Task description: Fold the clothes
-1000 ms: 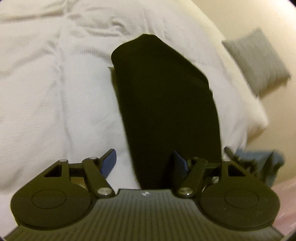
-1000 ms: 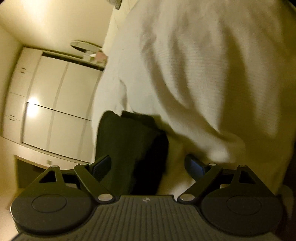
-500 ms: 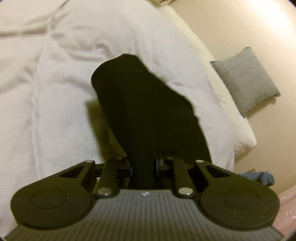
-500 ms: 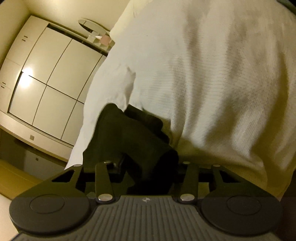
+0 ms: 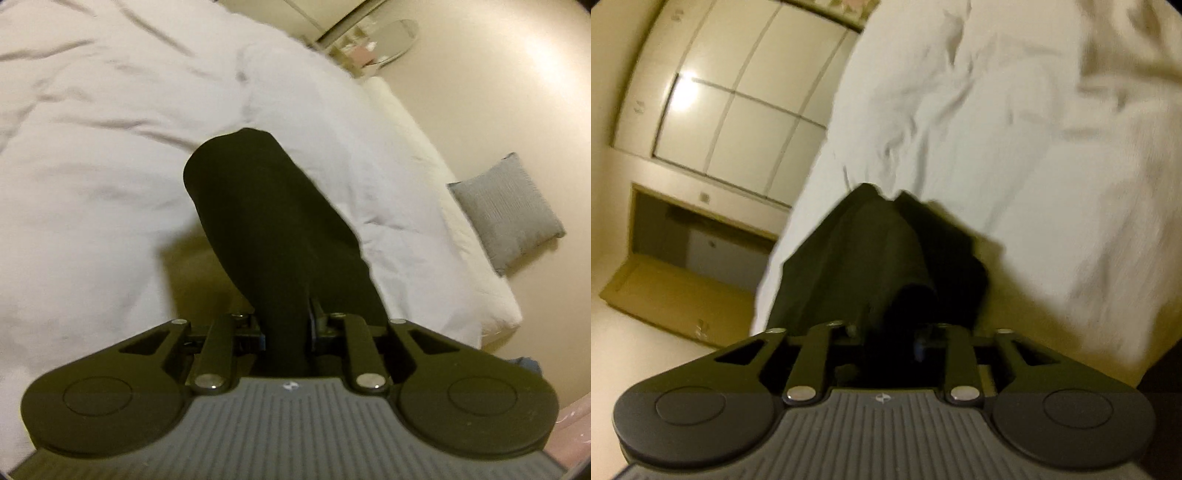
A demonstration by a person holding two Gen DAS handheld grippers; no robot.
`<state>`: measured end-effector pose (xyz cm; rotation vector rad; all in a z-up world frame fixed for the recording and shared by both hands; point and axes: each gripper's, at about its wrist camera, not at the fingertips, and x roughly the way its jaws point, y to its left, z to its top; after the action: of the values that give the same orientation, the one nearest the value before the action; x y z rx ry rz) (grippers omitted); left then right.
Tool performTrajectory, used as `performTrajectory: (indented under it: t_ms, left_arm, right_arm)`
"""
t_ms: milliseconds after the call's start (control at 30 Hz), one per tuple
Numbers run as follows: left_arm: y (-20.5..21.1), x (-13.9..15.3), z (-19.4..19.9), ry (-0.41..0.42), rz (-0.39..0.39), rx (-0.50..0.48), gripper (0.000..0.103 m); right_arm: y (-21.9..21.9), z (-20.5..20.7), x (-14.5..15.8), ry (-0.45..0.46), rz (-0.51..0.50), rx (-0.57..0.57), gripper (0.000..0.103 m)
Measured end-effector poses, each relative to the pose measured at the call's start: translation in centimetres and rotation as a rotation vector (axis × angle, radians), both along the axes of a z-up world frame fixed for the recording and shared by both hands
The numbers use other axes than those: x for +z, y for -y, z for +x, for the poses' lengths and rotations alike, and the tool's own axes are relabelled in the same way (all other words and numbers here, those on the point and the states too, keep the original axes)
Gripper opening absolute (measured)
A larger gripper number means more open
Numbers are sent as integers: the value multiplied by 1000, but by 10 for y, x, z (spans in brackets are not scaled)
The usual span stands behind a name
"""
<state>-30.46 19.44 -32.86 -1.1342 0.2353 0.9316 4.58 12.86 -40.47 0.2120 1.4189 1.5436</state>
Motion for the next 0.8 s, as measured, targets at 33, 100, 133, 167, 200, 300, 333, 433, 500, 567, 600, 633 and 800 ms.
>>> performTrajectory:
  t_ms: [33, 100, 133, 167, 200, 300, 333, 433, 500, 567, 600, 633, 800]
  left_arm:
    - [-2, -8, -3, 7, -30, -6, 18]
    - [-2, -23, -7, 7, -61, 2, 26]
    - [-3, -29, -7, 0, -62, 7, 28]
    - [-4, -32, -7, 0, -60, 10, 31]
    - [-6, -35, -7, 4, -58, 11, 31]
    - [-16, -40, -2, 1, -50, 1, 31]
    - [-19, -40, 1, -9, -42, -5, 27]
    - [-19, -28, 1, -24, 19, -19, 17]
    - [-14, -14, -3, -33, 57, -24, 16]
    - [-7, 4, -15, -66, 100, -24, 16]
    - [-2, 14, -25, -77, 120, -24, 16]
    - [3, 21, -35, -89, 132, -24, 16]
    - [11, 14, -79, -233, 44, 5, 26]
  right_arm:
    - [-3, -4, -4, 35, -17, 0, 53]
    - [-12, -1, -18, 56, -34, -9, 62]
    - [-18, 4, -25, 42, -36, -9, 64]
    - [-17, 8, -37, 2, -28, -11, 65]
    - [-23, 12, -42, -22, -11, -12, 69]
    - [-40, 17, -49, -18, 33, 15, 68]
    - [-47, 16, -49, 6, 51, 37, 55]
    - [-65, 15, -49, 30, 60, 89, 36]
    - [-51, 9, -38, 2, 60, 105, 33]
    - [-44, 2, -26, -42, 59, 113, 33]
    - [-36, -7, -21, -48, 62, 124, 33]
    - [-28, -17, -16, -55, 65, 135, 33]
    - [-8, -67, -34, -133, -30, 214, 37]
